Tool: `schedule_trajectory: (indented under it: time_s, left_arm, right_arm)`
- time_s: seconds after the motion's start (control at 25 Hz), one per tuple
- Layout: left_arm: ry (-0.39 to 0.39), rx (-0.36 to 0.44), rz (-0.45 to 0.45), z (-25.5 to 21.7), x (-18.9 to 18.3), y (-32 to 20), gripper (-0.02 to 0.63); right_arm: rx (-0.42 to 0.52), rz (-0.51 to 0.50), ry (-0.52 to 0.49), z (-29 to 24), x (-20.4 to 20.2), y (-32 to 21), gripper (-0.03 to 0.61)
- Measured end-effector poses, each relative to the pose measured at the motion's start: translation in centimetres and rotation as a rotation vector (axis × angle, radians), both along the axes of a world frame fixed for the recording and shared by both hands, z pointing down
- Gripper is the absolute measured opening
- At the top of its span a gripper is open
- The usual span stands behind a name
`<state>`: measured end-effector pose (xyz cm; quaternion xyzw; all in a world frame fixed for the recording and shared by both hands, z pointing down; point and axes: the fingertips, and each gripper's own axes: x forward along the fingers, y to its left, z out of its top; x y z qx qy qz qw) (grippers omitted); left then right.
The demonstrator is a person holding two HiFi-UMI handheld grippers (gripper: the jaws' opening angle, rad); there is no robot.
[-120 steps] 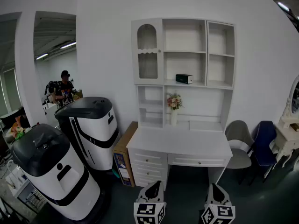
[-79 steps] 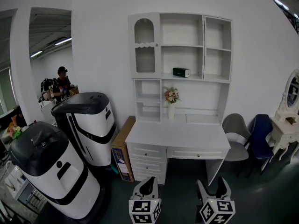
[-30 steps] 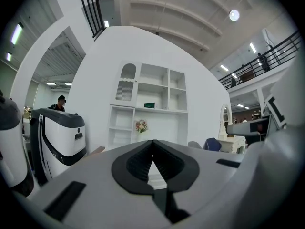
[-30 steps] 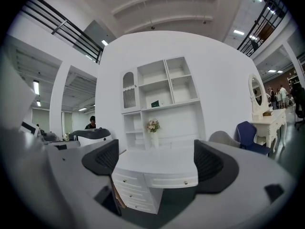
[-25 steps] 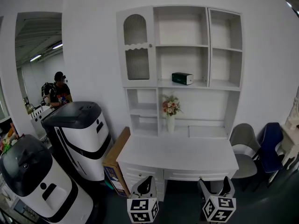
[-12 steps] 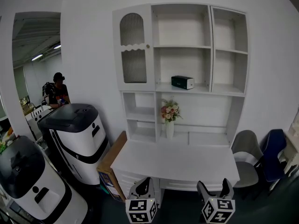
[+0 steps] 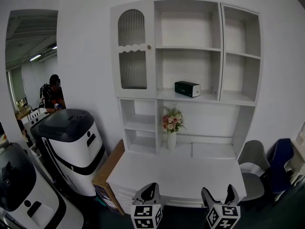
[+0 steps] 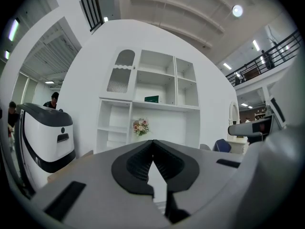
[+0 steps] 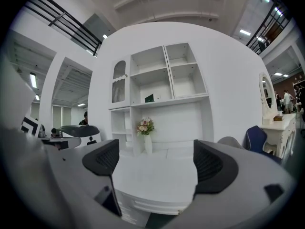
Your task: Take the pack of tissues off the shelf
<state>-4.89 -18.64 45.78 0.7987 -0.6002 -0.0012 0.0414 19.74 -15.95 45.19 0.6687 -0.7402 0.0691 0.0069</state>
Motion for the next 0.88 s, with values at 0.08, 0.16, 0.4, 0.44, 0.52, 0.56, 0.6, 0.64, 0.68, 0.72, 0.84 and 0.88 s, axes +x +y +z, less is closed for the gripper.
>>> schedule_trajectory:
  time_s: [0.08,0.16,0.4,0.44,0.52,0.56,0.6,0.64,0.68,0.72,0.84,0.88]
  left_arm:
    - [-0.003,0.004,0.013,-0.4,0.3,-2.5,0.014]
    - [-0.006,0.010,0.023,-1.0,0.4,-5.0,0.014]
    - [-0.014,0.028,0.046,-2.7,0.3,-12.9,0.014]
    - [-0.015,0.029,0.051,-2.9,0.2,-14.2,0.014]
    - [-0.016,0.032,0.060,-3.3,0.3,-16.7,0.014]
    - [-0.016,0.036,0.065,-3.5,0.3,-17.9,0.014]
    - [-0.016,0.039,0.070,-3.8,0.4,-19.0,0.014]
    - [-0.017,0.043,0.075,-4.0,0.4,-20.1,0.014]
    - [-0.017,0.046,0.078,-4.2,0.4,-21.1,0.014]
    - [-0.016,0.048,0.081,-4.4,0.3,-22.1,0.014]
    - [-0.016,0.049,0.089,-4.4,0.2,-24.8,0.014]
    - [-0.018,0.046,0.092,-4.3,0.2,-25.7,0.014]
  right_arm:
    - [0.009,0.005,0.001,-0.7,0.0,-2.2,0.479]
    - [0.019,0.010,-0.002,-1.3,-0.1,-4.6,0.479]
    - [0.030,0.025,-0.036,-2.9,-0.5,-11.8,0.479]
    - [0.033,0.023,-0.042,-3.1,-0.7,-12.9,0.479]
    - [0.037,0.022,-0.048,-3.5,-1.0,-15.2,0.479]
    - [0.037,0.023,-0.050,-3.6,-1.1,-16.2,0.479]
    - [0.036,0.026,-0.053,-3.7,-1.2,-17.2,0.479]
    - [0.035,0.028,-0.056,-3.8,-1.2,-18.1,0.479]
    - [0.034,0.030,-0.059,-3.8,-1.3,-19.0,0.479]
    - [0.034,0.032,-0.062,-3.9,-1.4,-19.9,0.477]
    - [0.034,0.043,-0.073,-4.1,-1.5,-22.3,0.477]
    - [0.032,0.046,-0.081,-4.0,-1.5,-23.1,0.477]
